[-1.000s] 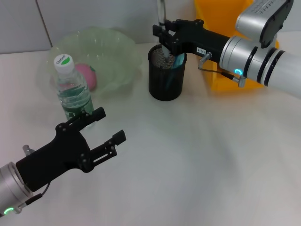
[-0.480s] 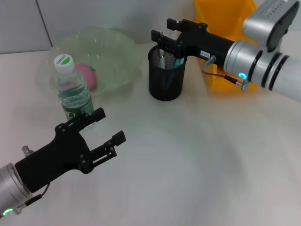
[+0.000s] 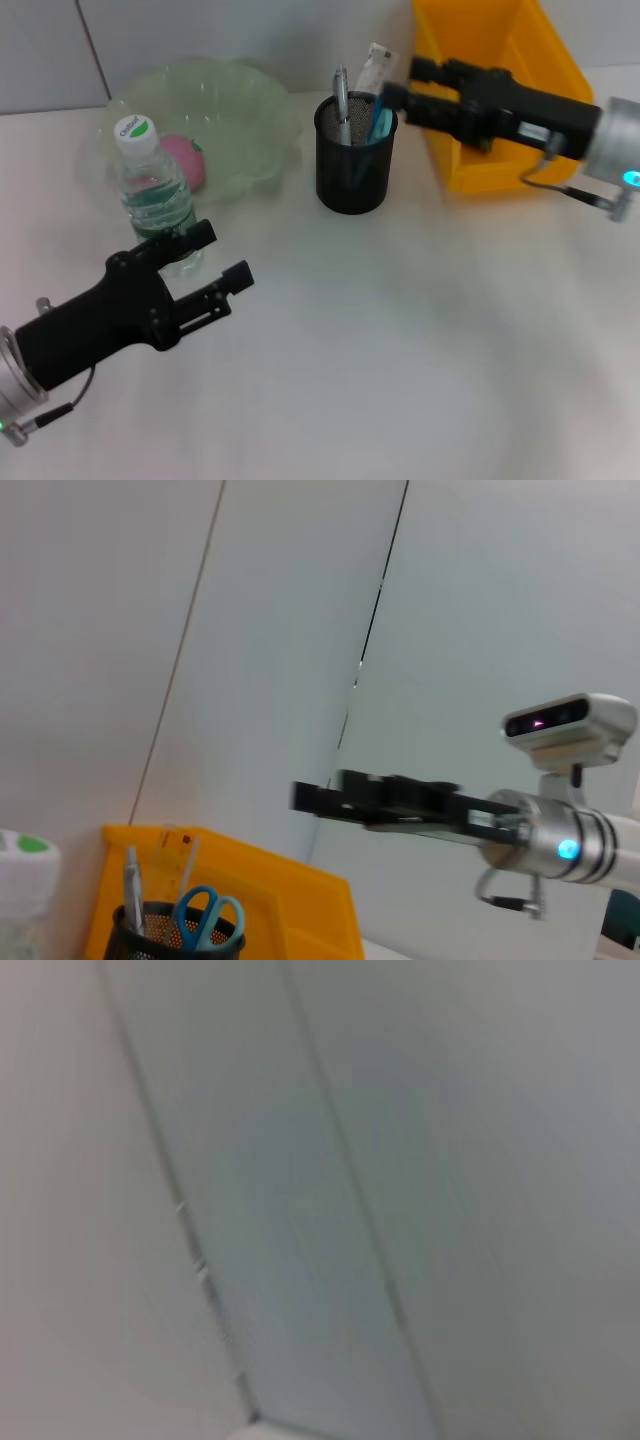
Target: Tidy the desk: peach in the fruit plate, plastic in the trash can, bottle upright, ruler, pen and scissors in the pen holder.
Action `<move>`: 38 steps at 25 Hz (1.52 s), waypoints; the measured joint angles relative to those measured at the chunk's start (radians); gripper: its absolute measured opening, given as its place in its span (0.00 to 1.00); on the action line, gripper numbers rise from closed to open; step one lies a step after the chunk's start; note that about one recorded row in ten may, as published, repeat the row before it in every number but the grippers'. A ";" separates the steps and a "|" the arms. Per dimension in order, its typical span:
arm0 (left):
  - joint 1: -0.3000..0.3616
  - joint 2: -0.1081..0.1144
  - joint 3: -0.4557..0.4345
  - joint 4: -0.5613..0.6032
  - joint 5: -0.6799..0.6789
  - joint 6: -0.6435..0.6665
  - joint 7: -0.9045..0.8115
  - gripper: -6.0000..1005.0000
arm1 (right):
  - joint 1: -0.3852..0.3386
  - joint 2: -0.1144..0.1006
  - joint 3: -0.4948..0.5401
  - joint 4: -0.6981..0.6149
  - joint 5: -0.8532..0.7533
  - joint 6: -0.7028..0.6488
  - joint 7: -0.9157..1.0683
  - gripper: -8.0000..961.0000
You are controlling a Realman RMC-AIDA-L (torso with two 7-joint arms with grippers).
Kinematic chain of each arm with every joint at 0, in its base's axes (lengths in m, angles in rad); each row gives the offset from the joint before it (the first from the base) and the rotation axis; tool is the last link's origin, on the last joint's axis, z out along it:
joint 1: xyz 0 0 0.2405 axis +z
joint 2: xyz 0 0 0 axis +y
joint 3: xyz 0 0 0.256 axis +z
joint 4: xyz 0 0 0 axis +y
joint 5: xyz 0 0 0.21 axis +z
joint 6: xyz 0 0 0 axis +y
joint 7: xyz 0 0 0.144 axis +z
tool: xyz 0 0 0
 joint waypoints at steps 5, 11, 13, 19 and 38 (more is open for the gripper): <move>-0.022 0.039 0.002 0.013 0.015 0.003 -0.111 0.77 | -0.074 -0.065 -0.130 -0.131 -0.034 -0.113 0.196 0.79; -0.047 0.073 -0.026 0.069 0.114 0.011 -0.204 0.77 | -0.061 -0.152 -0.130 -0.149 -0.176 -0.293 0.307 0.79; -0.055 0.076 -0.036 0.077 0.137 0.010 -0.222 0.77 | -0.049 -0.161 -0.126 -0.151 -0.223 -0.313 0.323 0.79; -0.127 0.083 -0.138 0.147 0.366 0.027 -0.366 0.78 | -0.036 -0.165 -0.131 -0.160 -0.305 -0.343 0.331 0.79; -0.198 0.077 -0.272 0.209 0.612 0.108 -0.471 0.79 | 0.023 -0.078 -0.140 -0.127 -0.370 -0.306 0.270 0.79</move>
